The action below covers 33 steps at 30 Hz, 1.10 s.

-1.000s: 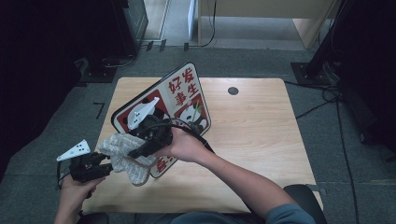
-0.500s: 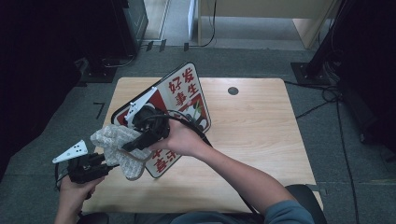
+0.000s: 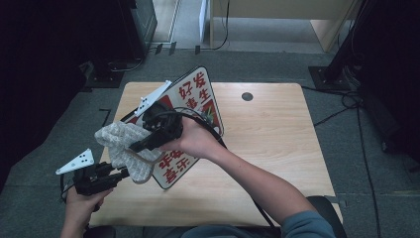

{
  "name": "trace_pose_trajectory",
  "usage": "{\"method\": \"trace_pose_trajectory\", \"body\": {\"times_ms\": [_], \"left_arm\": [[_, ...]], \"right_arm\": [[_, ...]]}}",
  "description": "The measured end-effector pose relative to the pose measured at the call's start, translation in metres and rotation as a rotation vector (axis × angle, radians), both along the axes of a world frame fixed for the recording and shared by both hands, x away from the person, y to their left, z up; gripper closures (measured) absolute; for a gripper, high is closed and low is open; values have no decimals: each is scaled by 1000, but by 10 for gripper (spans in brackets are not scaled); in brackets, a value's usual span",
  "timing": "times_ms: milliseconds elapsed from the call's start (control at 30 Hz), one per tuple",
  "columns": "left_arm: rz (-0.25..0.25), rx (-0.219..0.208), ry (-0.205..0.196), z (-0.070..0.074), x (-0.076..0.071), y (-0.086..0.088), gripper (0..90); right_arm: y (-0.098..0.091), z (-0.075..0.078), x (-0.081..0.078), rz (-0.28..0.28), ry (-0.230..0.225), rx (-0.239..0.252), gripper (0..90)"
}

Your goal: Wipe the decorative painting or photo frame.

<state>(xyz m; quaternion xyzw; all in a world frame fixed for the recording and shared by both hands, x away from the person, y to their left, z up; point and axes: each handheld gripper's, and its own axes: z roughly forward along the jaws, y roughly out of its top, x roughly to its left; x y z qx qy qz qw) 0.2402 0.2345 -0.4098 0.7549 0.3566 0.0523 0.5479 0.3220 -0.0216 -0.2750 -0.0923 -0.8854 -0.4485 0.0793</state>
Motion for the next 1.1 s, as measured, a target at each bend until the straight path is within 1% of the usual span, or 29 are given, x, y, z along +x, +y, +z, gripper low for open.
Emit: {"method": "trace_pose_trajectory", "body": {"times_ms": [100,167,233,367,433,467,500,533,567,600,633,667,733,800,833,867,900,933,1000,1100], "left_arm": [[3,-6,4,1,0,-3,591],[-1,-13,0,1,0,-6,592],[-4,-10,-4,1,0,-8,594],[-3,-8,-3,1,1,-12,601],[-4,-6,-7,2,1,-15,606],[2,-8,-13,3,0,-16,609],[-3,-5,-26,3,0,-17,617],[-8,-11,-23,4,0,-18,621],[-6,-7,-19,4,0,-19,619],[-6,-7,-19,4,0,-19,623],[-2,-1,-14,3,1,-20,626],[8,7,2,3,2,-21,627],[14,6,7,2,4,-21,629],[23,8,9,2,5,-21,630],[29,4,13,2,6,-21,630],[36,5,10,2,7,-21,629],[38,4,10,2,7,-21,630],[38,4,10,2,7,-21,630],[32,-5,-7,2,7,-24,636],[32,15,-16,3,6,-30,645]], "right_arm": [[-4,6,2,-17,-6,7,640],[-7,10,5,-20,-21,16,640],[-9,14,5,-30,-27,18,640],[-15,27,7,-43,-47,31,640],[-17,36,8,-47,-65,49,641],[-17,40,9,-49,-69,50,640],[-17,44,9,-52,-75,54,641],[-17,47,10,-56,-81,54,641],[-16,51,12,-58,-87,52,640],[-16,51,12,-58,-87,52,640],[-15,59,17,-67,-97,52,640],[-14,64,19,-73,-102,56,640],[-12,70,22,-75,-111,59,641],[-8,79,27,-81,-133,64,640],[-8,79,27,-81,-133,64,640],[-3,87,30,-98,-151,56,640],[1,89,32,-102,-153,58,640],[3,90,34,-100,-158,57,639],[12,89,38,-114,-162,46,639],[22,81,43,-111,-147,26,639]]}}
